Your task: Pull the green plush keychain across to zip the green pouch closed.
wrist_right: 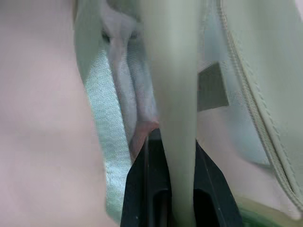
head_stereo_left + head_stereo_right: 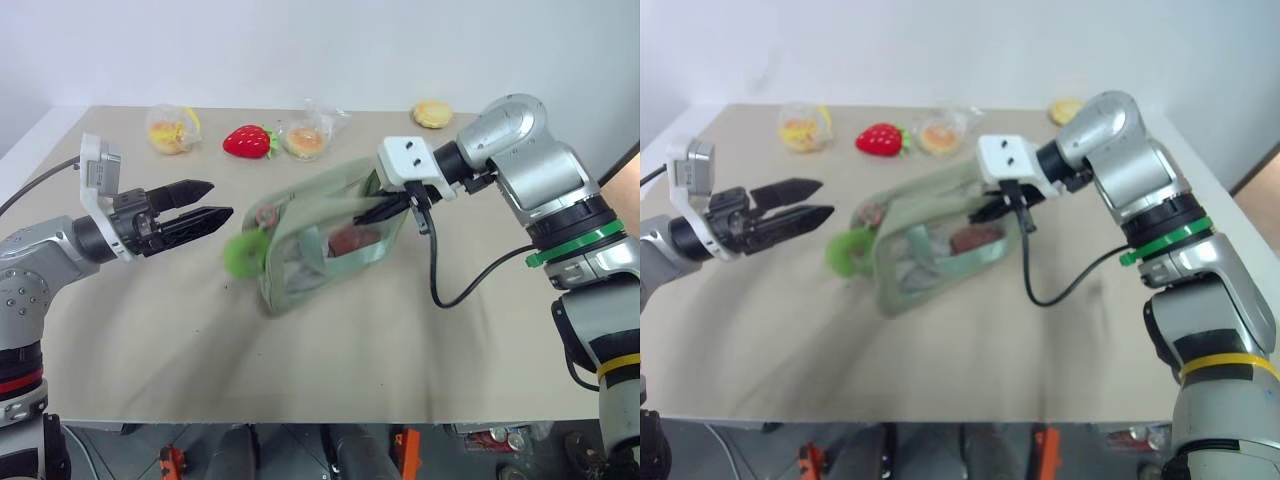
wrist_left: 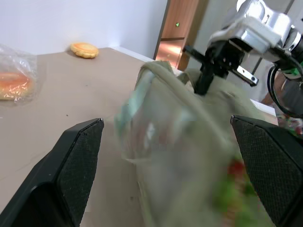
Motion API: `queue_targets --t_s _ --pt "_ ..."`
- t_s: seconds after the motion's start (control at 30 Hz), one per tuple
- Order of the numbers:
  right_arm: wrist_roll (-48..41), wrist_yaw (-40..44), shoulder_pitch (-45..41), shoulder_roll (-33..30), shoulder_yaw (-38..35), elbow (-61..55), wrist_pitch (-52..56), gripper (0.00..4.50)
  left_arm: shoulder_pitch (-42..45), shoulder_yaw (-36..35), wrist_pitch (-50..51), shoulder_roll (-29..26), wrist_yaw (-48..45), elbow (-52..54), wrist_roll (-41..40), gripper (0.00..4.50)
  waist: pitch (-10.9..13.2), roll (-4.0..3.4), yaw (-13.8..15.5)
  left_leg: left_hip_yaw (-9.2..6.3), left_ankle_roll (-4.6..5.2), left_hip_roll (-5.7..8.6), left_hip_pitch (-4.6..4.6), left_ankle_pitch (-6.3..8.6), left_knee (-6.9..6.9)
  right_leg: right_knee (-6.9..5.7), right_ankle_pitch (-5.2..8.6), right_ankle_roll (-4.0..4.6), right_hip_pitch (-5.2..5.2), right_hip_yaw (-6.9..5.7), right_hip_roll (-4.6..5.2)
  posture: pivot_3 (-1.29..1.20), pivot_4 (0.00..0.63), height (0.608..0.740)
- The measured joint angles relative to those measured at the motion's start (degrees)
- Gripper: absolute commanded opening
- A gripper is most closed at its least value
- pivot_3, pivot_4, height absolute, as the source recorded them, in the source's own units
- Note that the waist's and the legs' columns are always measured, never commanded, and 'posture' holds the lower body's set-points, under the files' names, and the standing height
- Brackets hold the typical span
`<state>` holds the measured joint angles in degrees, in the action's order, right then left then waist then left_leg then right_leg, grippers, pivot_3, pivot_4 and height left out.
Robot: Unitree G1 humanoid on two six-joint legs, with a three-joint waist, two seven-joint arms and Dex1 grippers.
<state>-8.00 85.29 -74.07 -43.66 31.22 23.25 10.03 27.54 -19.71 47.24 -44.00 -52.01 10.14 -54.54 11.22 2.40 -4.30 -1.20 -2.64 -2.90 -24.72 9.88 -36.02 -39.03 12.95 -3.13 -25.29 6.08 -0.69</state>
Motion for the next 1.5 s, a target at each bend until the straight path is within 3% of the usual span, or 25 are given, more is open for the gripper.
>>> queue_targets --t_s 0.2,0.5,0.87,1.2,1.3,1.5 --pt "3.6 -0.1 -0.4 -1.4 -0.2 -9.9 17.3 0.06 -1.0 -1.2 0.0 0.1 0.9 0.0 -0.5 4.47 0.0 -0.01 0.0 0.0 0.0 0.02 -0.04 0.01 0.01 -0.01 0.08 0.0 -0.02 0.01 0.02 0.0 0.15 0.74" --pt "4.7 0.3 -1.2 -1.4 -0.3 -19.7 35.0 0.06 -1.1 -1.1 -0.1 0.4 1.5 -0.1 -0.5 4.47 0.0 -0.01 -0.1 0.01 0.0 0.0 0.0 0.01 0.02 -0.02 0.08 0.02 -0.04 -0.02 0.0 0.0 0.15 0.74" --pt "2.5 -3.9 0.0 1.2 -0.6 -23.1 42.6 0.06 -1.3 -1.6 0.0 0.4 2.1 -0.1 -0.9 4.47 0.0 -0.01 -0.1 -0.01 0.0 -0.01 -0.02 0.01 0.02 -0.03 0.08 0.02 -0.04 -0.05 0.0 0.0 0.15 0.74" --pt "-0.6 -9.5 1.1 5.6 -4.2 -23.0 47.0 3.46 -1.9 -2.6 0.2 0.3 3.2 0.1 -2.1 4.47 0.0 0.0 -0.1 0.0 0.0 -0.02 -0.02 0.01 0.0 -0.03 0.06 0.01 -0.03 -0.05 0.0 0.0 0.15 0.74" --pt "-5.0 -7.6 1.2 5.5 -6.0 -23.2 49.8 4.47 -2.5 -2.7 0.4 -0.2 3.0 0.3 -2.3 4.47 0.0 -0.01 -0.1 0.0 0.0 -0.02 -0.05 0.01 0.01 -0.03 0.07 0.01 -0.04 -0.05 0.0 0.0 0.15 0.74" --pt "-22.8 4.0 3.1 -5.9 -19.0 -24.6 43.5 4.47 -8.4 -3.9 1.6 -5.3 -0.5 -0.6 -1.8 4.47 0.0 0.0 0.1 -0.06 0.03 0.03 -0.08 0.08 0.08 0.0 0.35 -0.03 0.0 -0.08 0.04 0.0 0.15 0.74"
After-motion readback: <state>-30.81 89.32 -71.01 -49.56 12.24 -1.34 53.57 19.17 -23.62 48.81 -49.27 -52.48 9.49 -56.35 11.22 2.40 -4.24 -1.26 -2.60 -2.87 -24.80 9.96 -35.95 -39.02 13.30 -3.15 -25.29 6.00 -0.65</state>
